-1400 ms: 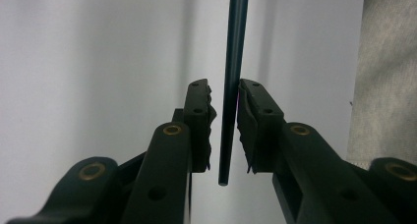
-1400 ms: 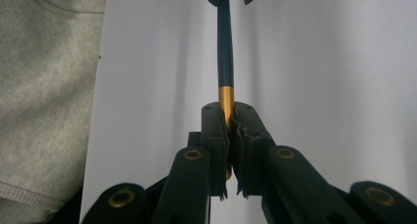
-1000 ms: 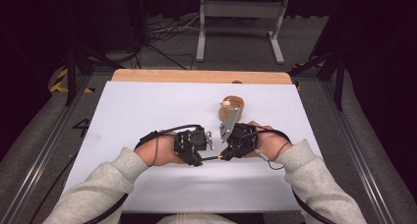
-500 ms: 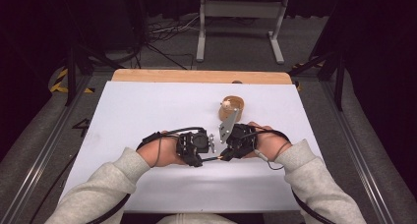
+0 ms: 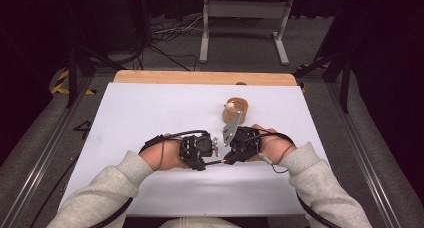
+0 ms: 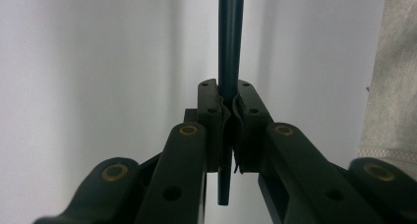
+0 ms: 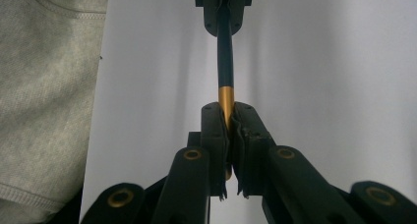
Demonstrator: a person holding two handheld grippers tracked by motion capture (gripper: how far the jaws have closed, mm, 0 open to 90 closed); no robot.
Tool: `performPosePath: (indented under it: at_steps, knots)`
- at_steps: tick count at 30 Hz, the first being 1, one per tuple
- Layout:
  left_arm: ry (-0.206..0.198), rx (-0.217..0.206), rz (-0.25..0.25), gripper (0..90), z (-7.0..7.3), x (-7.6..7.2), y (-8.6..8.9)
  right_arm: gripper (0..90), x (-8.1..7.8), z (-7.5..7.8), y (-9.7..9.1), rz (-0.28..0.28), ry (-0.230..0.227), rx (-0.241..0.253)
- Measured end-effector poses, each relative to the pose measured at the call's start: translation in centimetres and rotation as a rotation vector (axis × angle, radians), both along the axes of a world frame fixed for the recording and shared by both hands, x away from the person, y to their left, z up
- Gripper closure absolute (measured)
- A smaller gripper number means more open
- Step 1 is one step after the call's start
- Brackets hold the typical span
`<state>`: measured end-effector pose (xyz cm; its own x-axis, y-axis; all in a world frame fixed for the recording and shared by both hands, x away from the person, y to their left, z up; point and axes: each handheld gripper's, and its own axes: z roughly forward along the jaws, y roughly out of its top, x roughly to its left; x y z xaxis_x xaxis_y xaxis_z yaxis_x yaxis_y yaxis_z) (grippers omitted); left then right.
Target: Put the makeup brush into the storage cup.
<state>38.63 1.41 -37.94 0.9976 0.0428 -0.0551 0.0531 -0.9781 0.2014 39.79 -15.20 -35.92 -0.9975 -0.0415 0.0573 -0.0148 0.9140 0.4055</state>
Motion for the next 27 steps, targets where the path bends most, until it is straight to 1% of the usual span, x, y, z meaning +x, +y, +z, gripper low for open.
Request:
performPosePath:
  at_steps: [1,2,5,6,8,10,11,12,13,14,15,16,18,21,22,23,25,26,27]
  knots:
    - [0.003,-0.009,0.001,84.0,0.0,0.0,0.0,84.0,0.0,0.0,0.0,-0.001,0.0,0.0]
    - [0.003,-0.009,0.001,84.0,0.0,0.0,0.0,84.0,0.0,0.0,0.0,-0.001,0.0,0.0]
    - [-0.009,-0.016,-0.002,84.0,0.1,0.0,0.0,82.6,0.0,0.1,-0.1,-0.014,0.009,0.0]
    - [-0.017,-0.015,-0.004,84.0,0.2,0.0,0.0,79.7,-0.1,0.1,-0.2,-0.022,0.007,0.001]
    - [-0.011,-0.018,-0.005,84.0,0.3,0.0,0.1,72.7,0.0,0.2,-0.4,-0.033,0.007,0.01]
    - [-0.012,-0.021,-0.006,84.0,0.3,0.0,0.1,64.4,0.2,0.3,-0.6,-0.042,-0.015,0.027]
    - [-0.011,-0.03,-0.006,84.0,0.3,0.1,0.2,64.4,0.2,0.3,-0.6,-0.042,-0.015,0.027]
    - [-0.026,-0.03,-0.01,83.9,0.3,0.2,0.2,63.0,0.2,0.3,-0.8,-0.045,-0.02,0.036]
    - [-0.018,-0.03,-0.005,83.9,0.3,0.2,0.3,61.2,0.2,0.4,-1.0,-0.054,-0.016,0.049]
    - [-0.018,-0.029,-0.005,84.0,0.3,0.2,0.3,59.3,0.1,0.5,-1.2,-0.059,-0.017,0.057]
    - [-0.026,-0.037,-0.007,83.9,0.3,0.3,0.4,56.5,0.1,0.6,-1.4,-0.067,-0.015,0.07]
    - [-0.031,-0.05,-0.004,84.0,0.2,0.3,0.4,53.0,0.1,0.6,-1.6,-0.075,-0.029,0.083]
    - [-0.017,-0.057,0.003,84.0,0.4,0.3,0.6,46.9,0.0,0.6,-2.0,-0.095,-0.039,0.111]
    - [-0.023,-0.068,0.0,83.9,0.5,0.3,0.7,40.5,-0.1,0.8,-2.7,-0.124,-0.037,0.151]
    - [-0.028,-0.08,-0.006,83.9,0.6,0.4,0.9,40.5,-0.1,0.8,-2.7,-0.124,-0.037,0.151]
    - [-0.029,-0.087,-0.002,83.9,0.7,0.4,1.0,37.6,-0.3,0.9,-3.1,-0.138,-0.041,0.17]
    - [-0.028,-0.109,0.005,83.9,0.7,0.4,1.3,30.0,-0.5,1.0,-3.7,-0.16,-0.061,0.206]
    - [-0.028,-0.116,0.004,83.9,0.7,0.5,1.5,26.5,-0.7,1.0,-4.0,-0.178,-0.084,0.231]
    - [-0.027,-0.12,0.018,83.9,0.8,0.4,1.7,24.7,-0.8,1.1,-4.4,-0.191,-0.103,0.245]
